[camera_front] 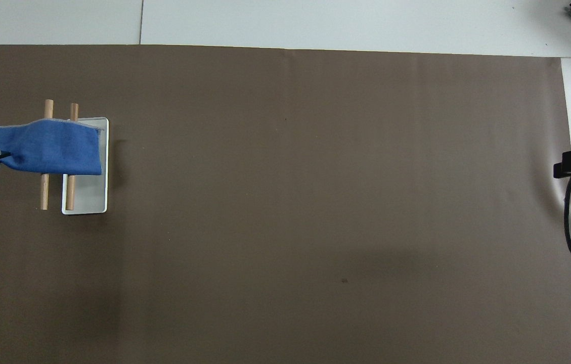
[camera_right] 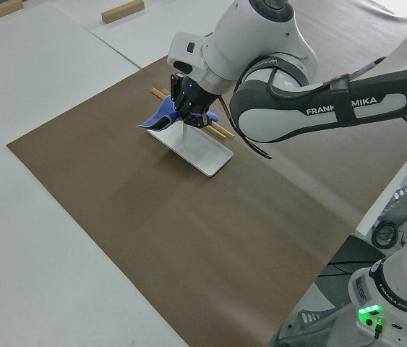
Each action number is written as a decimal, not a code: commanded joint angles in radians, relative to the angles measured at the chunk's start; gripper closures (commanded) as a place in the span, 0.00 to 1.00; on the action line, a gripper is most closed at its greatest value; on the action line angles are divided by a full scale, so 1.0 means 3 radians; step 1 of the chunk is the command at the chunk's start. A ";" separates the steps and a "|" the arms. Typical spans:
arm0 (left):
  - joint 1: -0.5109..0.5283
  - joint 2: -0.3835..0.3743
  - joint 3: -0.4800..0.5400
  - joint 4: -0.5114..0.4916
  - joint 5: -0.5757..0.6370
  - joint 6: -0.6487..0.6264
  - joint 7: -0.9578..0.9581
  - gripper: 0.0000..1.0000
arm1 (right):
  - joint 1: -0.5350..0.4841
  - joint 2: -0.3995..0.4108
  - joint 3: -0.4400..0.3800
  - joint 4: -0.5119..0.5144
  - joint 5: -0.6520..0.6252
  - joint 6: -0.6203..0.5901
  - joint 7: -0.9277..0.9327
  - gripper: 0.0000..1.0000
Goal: Right arm passes towel to left arm to hang
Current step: 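Open the left gripper and release the towel on the rack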
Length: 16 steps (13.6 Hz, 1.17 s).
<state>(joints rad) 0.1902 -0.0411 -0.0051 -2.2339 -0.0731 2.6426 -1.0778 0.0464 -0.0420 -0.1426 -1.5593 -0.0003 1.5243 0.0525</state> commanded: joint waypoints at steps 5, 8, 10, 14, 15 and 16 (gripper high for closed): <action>0.0036 0.0162 0.0012 0.0246 0.0029 0.0012 0.0054 0.00 | 0.0029 -0.0080 -0.0015 -0.0084 -0.0040 -0.0009 0.0040 0.00; 0.0015 0.0193 0.0012 0.0476 0.0029 -0.0167 0.0054 0.00 | 0.0029 -0.0080 -0.0015 -0.0084 -0.0035 -0.0009 0.0040 0.00; -0.0015 0.0158 -0.0008 0.0528 0.0029 -0.0249 0.0059 0.00 | 0.0029 -0.0080 -0.0015 -0.0084 -0.0040 -0.0009 0.0040 0.00; -0.0342 0.0045 -0.0039 0.0650 0.0039 -0.0478 0.0059 0.00 | 0.0029 -0.0080 -0.0015 -0.0084 -0.0040 -0.0009 0.0040 0.00; -0.0439 0.0045 -0.0039 0.0752 0.0054 -0.0616 0.0064 0.00 | 0.0029 -0.0080 -0.0015 -0.0084 -0.0040 -0.0009 0.0040 0.00; -0.0506 0.0055 -0.0039 0.0849 0.0070 -0.0729 0.0075 0.00 | 0.0029 -0.0080 -0.0015 -0.0084 -0.0040 -0.0009 0.0040 0.00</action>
<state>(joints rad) 0.0851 -0.0175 -0.0303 -2.0357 -0.0731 2.5098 -1.0658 0.0464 -0.0420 -0.1426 -1.5593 -0.0003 1.5243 0.0525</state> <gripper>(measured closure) 0.000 0.000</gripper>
